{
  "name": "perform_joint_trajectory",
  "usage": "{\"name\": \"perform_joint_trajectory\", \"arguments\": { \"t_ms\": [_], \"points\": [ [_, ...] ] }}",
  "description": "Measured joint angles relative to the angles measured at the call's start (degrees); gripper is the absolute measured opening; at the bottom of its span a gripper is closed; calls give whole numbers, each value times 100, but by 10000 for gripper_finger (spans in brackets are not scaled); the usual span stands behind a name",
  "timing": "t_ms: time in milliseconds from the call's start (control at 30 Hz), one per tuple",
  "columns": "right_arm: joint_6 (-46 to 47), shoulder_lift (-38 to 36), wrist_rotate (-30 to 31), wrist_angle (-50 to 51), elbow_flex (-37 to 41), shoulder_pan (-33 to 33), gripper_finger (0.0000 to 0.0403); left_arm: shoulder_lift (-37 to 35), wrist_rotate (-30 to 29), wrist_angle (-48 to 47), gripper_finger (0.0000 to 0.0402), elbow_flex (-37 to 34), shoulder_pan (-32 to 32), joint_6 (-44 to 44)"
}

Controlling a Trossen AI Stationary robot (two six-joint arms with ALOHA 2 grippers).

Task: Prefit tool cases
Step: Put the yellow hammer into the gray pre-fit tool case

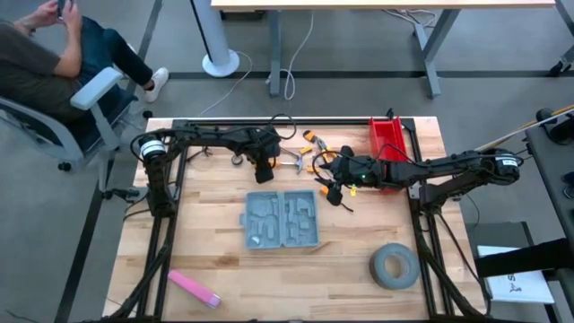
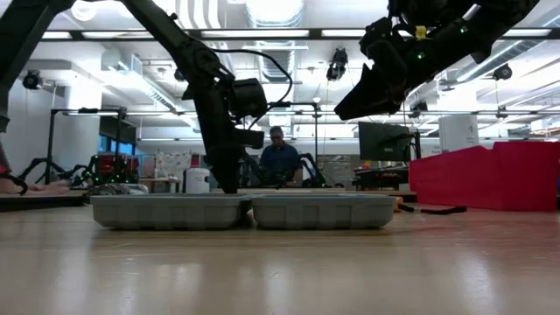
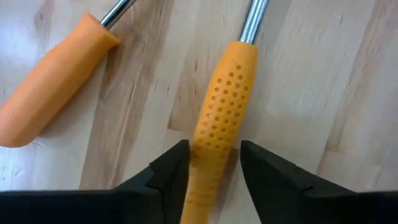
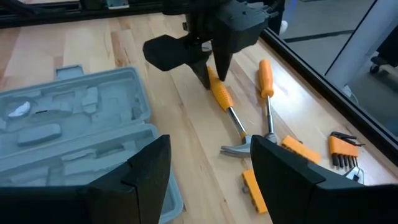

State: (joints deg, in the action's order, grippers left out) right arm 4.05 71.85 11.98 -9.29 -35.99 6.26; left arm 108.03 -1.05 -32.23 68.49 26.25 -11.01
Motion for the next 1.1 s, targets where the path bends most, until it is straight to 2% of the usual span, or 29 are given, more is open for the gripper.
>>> {"name": "perform_joint_trajectory", "arguments": {
  "t_ms": [433,567,733,1100],
  "points": [
    [-4,0,3,4,0,2,199,-22,52,-273,18,11,-60,-40],
    [-4,0,5,4,0,2,199,-17,307,-418,4,103,-72,265],
    [-4,0,7,4,0,2,199,-7,366,-700,41,496,-84,879],
    [-2,0,7,1,0,4,199,134,328,-330,189,621,-270,1467]
  ]
}}
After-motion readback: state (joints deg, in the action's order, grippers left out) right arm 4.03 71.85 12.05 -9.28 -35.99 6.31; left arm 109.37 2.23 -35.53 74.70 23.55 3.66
